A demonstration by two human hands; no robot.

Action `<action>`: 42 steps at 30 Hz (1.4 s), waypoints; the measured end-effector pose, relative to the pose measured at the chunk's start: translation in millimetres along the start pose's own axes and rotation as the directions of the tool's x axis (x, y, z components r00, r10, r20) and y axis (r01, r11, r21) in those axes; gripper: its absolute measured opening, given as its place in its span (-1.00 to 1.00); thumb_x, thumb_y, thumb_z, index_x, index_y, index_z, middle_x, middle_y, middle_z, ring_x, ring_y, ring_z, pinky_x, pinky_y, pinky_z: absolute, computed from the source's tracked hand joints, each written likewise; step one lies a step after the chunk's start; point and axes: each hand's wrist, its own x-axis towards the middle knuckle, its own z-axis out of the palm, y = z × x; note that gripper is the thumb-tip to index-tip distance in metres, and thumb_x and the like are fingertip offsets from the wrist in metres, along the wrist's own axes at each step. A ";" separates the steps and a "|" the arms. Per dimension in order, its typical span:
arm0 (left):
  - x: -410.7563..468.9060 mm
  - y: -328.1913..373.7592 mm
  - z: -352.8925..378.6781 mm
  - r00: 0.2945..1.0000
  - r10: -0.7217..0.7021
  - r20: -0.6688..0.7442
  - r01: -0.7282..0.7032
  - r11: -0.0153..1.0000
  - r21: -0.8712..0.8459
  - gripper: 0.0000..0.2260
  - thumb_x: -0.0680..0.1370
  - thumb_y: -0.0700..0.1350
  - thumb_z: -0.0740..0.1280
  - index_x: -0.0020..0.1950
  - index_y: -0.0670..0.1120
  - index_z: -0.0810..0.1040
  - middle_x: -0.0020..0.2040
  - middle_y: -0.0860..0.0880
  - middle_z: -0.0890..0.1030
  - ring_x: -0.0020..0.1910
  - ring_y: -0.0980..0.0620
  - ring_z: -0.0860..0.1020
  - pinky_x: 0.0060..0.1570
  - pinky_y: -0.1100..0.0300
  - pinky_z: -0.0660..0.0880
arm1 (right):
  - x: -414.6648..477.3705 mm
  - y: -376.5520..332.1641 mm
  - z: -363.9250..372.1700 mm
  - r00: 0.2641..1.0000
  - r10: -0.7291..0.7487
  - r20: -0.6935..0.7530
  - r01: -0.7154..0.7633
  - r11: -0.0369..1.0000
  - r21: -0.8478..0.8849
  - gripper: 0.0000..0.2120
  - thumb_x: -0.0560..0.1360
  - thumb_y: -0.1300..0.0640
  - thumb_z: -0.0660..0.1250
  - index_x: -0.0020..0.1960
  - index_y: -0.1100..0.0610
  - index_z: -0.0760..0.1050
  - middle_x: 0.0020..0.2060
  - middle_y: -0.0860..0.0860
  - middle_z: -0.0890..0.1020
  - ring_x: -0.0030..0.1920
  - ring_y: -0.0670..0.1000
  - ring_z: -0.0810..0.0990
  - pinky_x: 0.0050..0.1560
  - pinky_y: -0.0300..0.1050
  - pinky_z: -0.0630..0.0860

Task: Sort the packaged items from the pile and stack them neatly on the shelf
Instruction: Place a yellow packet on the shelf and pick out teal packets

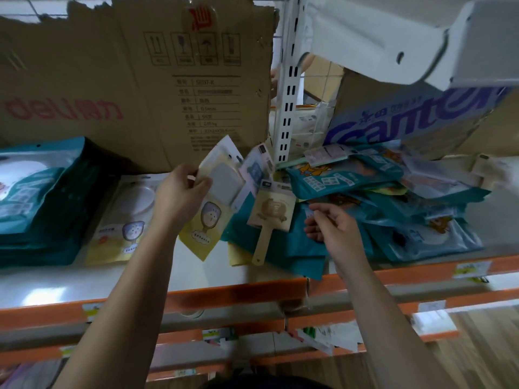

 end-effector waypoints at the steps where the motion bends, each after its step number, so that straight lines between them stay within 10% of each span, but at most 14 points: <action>1: -2.9 -2.4 -1.3 0.999 -0.034 -0.042 0.032 0.999 -0.041 -0.76 0.52 0.02 0.32 0.16 -0.02 0.51 -0.06 0.00 0.61 -0.10 -0.05 0.60 -0.15 0.01 0.58 | 0.2 -0.6 -0.4 1.000 -0.001 0.003 0.001 1.000 0.003 -0.86 0.62 0.23 0.22 0.08 0.12 0.55 -0.21 0.09 0.62 -0.28 -0.08 0.60 -0.24 -0.27 0.57; 11: -33.0 -0.9 -6.2 0.991 -0.108 -0.075 0.058 0.870 -0.490 -0.79 0.54 -0.14 0.34 0.15 -0.07 0.45 -0.09 0.00 0.62 -0.16 0.02 0.62 -0.25 0.11 0.53 | 11.9 -1.3 -18.5 0.989 -0.039 -0.143 0.039 0.999 -0.001 -0.90 0.59 0.14 0.30 -0.03 0.14 0.56 -0.28 0.05 0.62 -0.23 0.03 0.60 -0.15 -0.10 0.60; 25: -50.9 -2.6 39.1 0.985 -0.083 0.149 0.145 0.867 -0.478 -0.76 0.54 -0.15 0.36 0.19 -0.10 0.45 -0.05 -0.14 0.61 -0.12 -0.13 0.62 -0.38 0.11 0.48 | 70.1 -17.2 -6.3 0.858 0.005 -0.513 0.004 1.000 0.017 -0.62 0.43 0.12 0.51 -0.05 0.17 0.29 -0.25 0.10 0.57 -0.60 -0.16 0.50 -0.54 -0.24 0.45; 38: -63.6 -0.7 49.0 0.978 -0.121 0.171 0.193 0.835 -0.515 -0.71 0.54 -0.15 0.36 0.25 -0.04 0.43 -0.03 -0.06 0.61 -0.09 -0.07 0.61 -0.30 0.11 0.51 | 38.7 -30.8 -28.8 0.896 0.123 -0.426 0.039 0.936 0.351 -0.53 0.41 0.31 0.49 0.22 0.21 0.35 -0.09 0.11 0.61 -0.41 -0.07 0.54 -0.43 -0.27 0.48; 42: -67.2 1.6 52.8 0.977 -0.126 0.174 0.200 0.828 -0.524 -0.72 0.54 -0.16 0.35 0.23 -0.02 0.44 -0.02 -0.07 0.61 -0.07 -0.09 0.62 -0.28 0.09 0.52 | 31.1 -32.5 -38.3 0.928 0.167 -0.333 -0.044 0.937 0.348 -0.86 0.43 0.30 0.46 -0.11 0.20 0.51 -0.28 0.07 0.59 -0.47 -0.09 0.48 -0.49 -0.25 0.40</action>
